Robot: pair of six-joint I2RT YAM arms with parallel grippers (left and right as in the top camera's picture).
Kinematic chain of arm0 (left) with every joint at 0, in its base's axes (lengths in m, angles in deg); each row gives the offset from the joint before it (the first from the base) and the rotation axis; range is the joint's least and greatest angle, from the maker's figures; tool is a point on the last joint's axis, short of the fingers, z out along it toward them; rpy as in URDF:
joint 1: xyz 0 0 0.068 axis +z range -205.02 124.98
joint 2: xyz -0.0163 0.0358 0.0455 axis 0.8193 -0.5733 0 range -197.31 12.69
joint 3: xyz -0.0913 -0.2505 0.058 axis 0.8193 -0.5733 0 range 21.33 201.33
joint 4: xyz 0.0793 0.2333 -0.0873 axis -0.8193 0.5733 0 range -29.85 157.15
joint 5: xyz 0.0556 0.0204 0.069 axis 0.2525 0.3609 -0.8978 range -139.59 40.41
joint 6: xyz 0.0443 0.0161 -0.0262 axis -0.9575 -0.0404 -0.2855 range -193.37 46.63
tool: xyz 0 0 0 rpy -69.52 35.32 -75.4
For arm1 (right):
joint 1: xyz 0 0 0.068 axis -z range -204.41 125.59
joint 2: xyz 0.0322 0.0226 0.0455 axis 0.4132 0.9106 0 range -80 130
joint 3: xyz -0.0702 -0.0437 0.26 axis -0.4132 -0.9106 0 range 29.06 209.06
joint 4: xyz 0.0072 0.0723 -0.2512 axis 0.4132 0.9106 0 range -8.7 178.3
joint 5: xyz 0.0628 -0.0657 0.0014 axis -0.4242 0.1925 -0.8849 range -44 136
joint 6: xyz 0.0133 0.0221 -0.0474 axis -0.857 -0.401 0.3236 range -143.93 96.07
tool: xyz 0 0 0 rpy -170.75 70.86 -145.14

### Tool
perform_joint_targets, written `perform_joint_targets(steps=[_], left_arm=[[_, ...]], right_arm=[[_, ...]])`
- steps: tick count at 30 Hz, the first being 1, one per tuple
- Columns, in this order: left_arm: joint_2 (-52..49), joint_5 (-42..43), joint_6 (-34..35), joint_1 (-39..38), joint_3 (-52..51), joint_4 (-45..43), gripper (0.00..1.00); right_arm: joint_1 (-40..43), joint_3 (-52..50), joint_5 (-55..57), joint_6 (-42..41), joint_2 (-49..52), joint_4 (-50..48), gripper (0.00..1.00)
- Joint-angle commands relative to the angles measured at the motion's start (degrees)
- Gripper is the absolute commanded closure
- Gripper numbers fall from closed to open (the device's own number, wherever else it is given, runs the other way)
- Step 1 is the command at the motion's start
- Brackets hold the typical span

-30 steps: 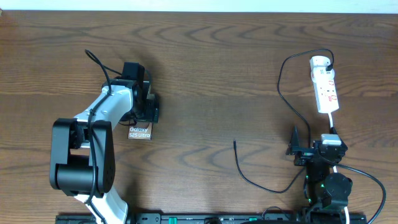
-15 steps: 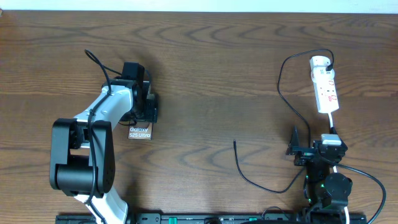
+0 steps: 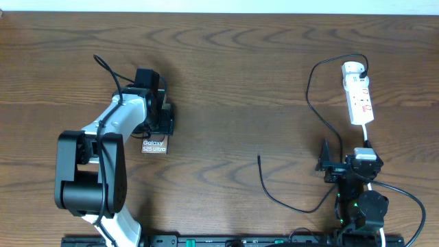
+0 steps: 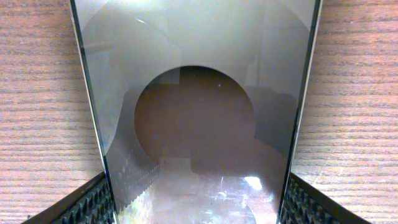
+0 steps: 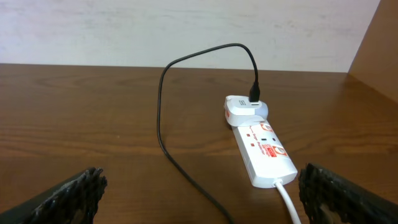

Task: Plug charger to phone and switch on socket
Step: 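Lift the phone with the left gripper and tilt it upright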

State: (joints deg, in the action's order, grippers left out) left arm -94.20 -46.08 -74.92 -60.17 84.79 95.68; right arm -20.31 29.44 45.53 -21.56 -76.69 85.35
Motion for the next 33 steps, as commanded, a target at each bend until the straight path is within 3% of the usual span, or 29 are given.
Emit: perform_joint_targets(steps=[1, 4, 15, 20, 25, 30, 33], left_arm=[[-0.59, 0.31, -0.37, 0.02, -1.36, -0.11, 0.8], [-0.59, 0.31, -0.35, 0.02, -1.22, -0.13, 0.92], [2.16, 0.33, -0.35, 0.02, -0.42, 0.0, 0.93], [8.31, 0.83, -0.35, 0.02, 1.84, 0.83, 0.93], [17.49, 6.71, 0.0, 0.02, 3.65, 0.72, 0.93], [28.55, 10.95, 7.17, 0.04, 3.87, -1.84, 0.93], [34.38, 11.08, 16.37, 0.04, 3.87, -2.67, 0.93]], right_arm=[[-0.44, -0.07, 0.09, 0.7, -0.31, 0.26, 0.01], [-0.44, -0.07, 0.09, 0.72, -0.31, 0.26, 0.01], [-0.44, -0.07, 0.09, 0.7, -0.31, 0.26, 0.01], [-0.44, -0.07, 0.09, 0.7, -0.31, 0.26, 0.01], [-0.44, -0.07, 0.09, 0.72, -0.31, 0.26, 0.01], [-0.44, -0.07, 0.09, 0.7, -0.31, 0.26, 0.01], [-0.44, -0.07, 0.09, 0.72, -0.31, 0.26, 0.01]])
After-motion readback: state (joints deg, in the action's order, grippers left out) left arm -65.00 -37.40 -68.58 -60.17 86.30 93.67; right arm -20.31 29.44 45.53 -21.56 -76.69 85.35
